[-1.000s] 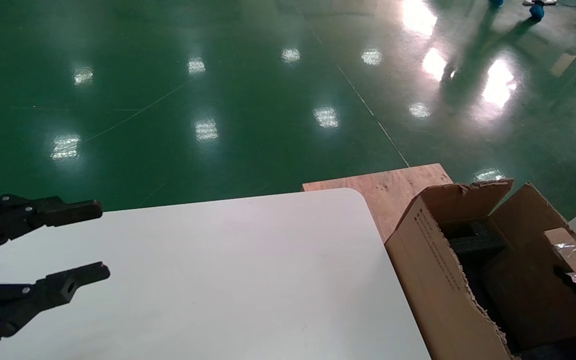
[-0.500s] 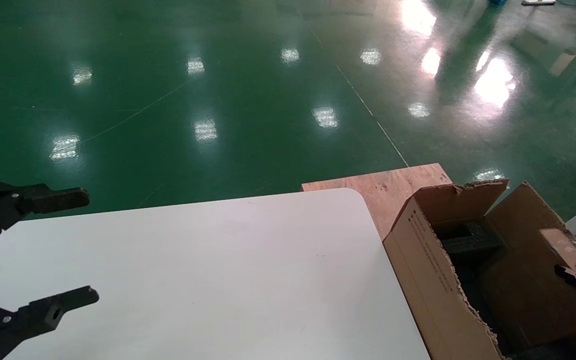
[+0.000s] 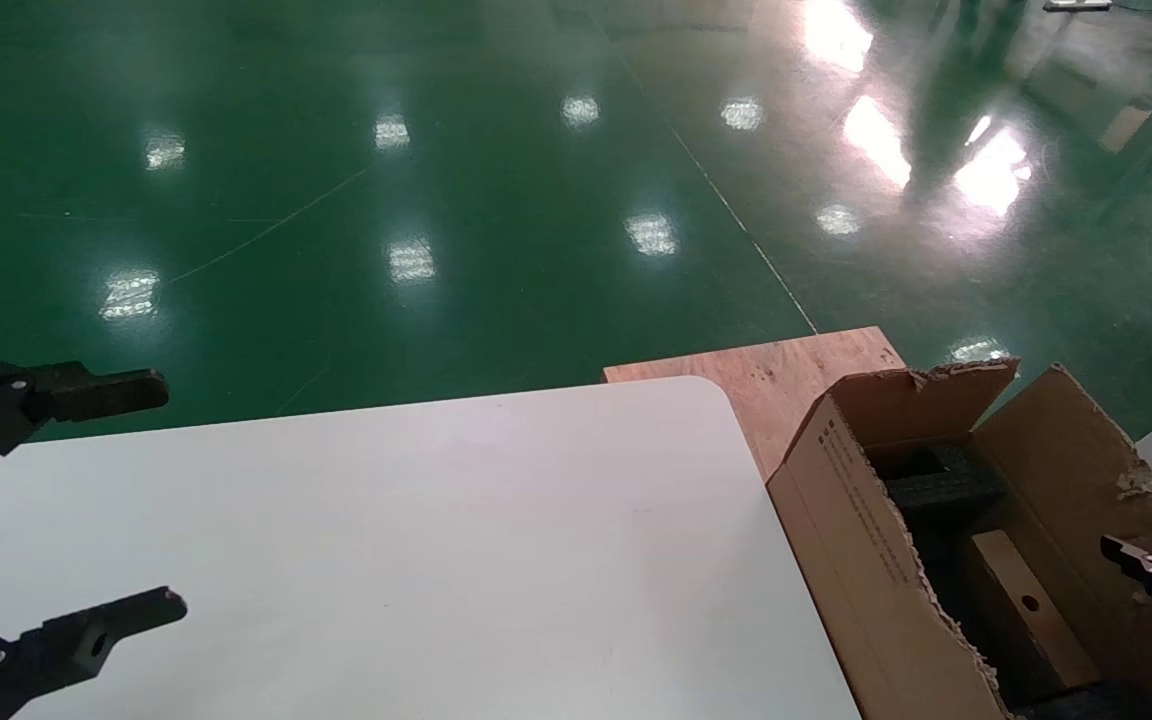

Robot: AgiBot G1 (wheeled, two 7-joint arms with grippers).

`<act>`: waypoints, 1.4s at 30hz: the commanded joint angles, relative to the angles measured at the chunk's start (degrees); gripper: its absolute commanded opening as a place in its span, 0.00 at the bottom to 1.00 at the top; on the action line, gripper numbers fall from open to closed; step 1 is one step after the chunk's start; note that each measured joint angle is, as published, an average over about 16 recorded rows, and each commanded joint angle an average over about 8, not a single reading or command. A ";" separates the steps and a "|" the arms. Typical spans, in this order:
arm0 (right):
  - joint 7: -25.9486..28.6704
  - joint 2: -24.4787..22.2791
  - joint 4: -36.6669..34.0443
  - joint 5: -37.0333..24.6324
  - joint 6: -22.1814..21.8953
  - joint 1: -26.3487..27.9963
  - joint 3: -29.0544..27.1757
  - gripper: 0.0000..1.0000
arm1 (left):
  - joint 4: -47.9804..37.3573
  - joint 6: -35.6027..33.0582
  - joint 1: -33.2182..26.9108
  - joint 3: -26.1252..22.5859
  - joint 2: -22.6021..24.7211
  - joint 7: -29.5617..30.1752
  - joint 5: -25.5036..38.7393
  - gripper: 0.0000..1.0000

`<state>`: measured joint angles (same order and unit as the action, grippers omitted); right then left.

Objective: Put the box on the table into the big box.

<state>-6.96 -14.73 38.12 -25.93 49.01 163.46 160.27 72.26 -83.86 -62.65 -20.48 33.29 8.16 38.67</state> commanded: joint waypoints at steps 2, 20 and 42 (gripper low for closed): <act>-0.05 0.06 0.14 0.05 0.05 -0.18 -0.15 1.00 | 0.00 0.00 0.00 0.00 0.00 0.00 0.00 1.00; -10.25 6.53 16.33 0.42 -0.62 -1.16 -5.87 1.00 | -0.01 0.00 -0.01 -0.01 0.00 -0.01 0.00 1.00; -15.48 14.54 29.56 7.96 -5.50 -1.88 -6.17 1.00 | -0.03 0.02 0.00 -0.01 -0.02 -0.02 -0.02 1.00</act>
<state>-22.40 -0.16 67.68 -18.05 43.64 161.46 153.88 72.23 -83.85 -62.64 -20.49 33.27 8.15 38.65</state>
